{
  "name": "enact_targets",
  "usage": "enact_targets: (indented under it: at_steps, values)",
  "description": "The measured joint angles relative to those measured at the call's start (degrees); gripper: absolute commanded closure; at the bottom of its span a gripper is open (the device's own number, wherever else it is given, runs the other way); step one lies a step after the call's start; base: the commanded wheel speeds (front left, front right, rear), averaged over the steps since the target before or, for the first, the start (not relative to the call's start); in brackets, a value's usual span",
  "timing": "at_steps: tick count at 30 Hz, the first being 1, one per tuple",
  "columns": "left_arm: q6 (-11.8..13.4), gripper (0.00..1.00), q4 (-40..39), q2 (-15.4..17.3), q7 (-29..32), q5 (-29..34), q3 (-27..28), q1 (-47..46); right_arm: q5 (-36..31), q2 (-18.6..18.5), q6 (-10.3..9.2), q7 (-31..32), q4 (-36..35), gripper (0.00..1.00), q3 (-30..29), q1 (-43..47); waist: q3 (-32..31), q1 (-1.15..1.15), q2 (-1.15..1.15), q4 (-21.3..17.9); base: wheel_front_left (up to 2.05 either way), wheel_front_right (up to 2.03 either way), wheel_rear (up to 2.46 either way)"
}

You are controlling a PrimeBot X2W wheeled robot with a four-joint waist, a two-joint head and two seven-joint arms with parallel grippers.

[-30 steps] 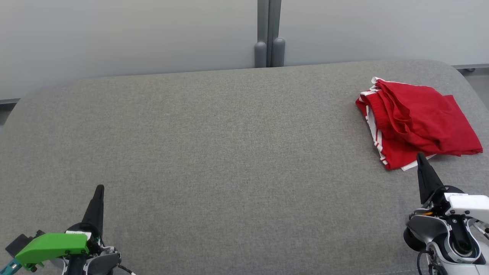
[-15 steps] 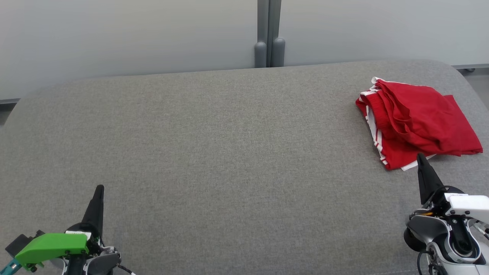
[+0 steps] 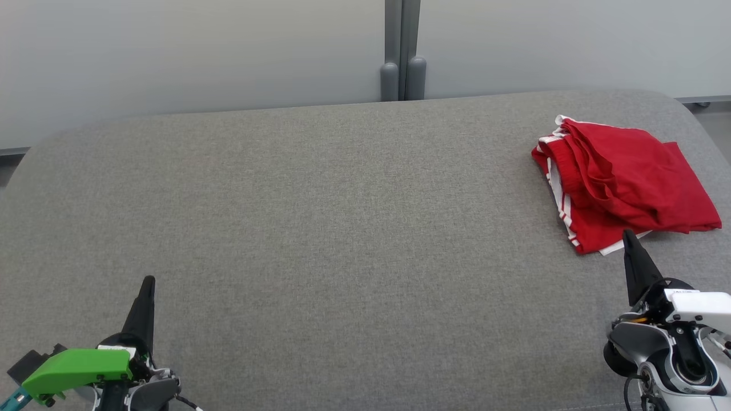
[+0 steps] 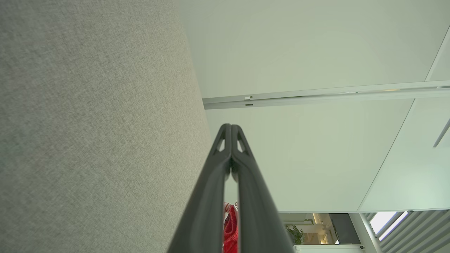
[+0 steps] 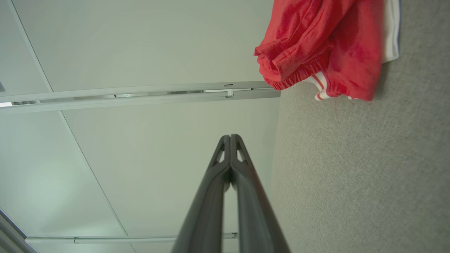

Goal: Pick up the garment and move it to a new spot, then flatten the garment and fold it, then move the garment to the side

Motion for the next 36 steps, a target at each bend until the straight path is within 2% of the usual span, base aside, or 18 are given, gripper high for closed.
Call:
enact_targets:
  at_steps: [36]
  values:
    - [-0.01, 1.0, 0.11, -0.02, 0.43, 0.0, 0.08, -0.03, -0.01, 0.04, 0.01, 0.01, 0.29, 1.0, -0.32, -0.03, -0.01, 0.0, 0.0, 0.0, 0.0, 0.0, 0.0]
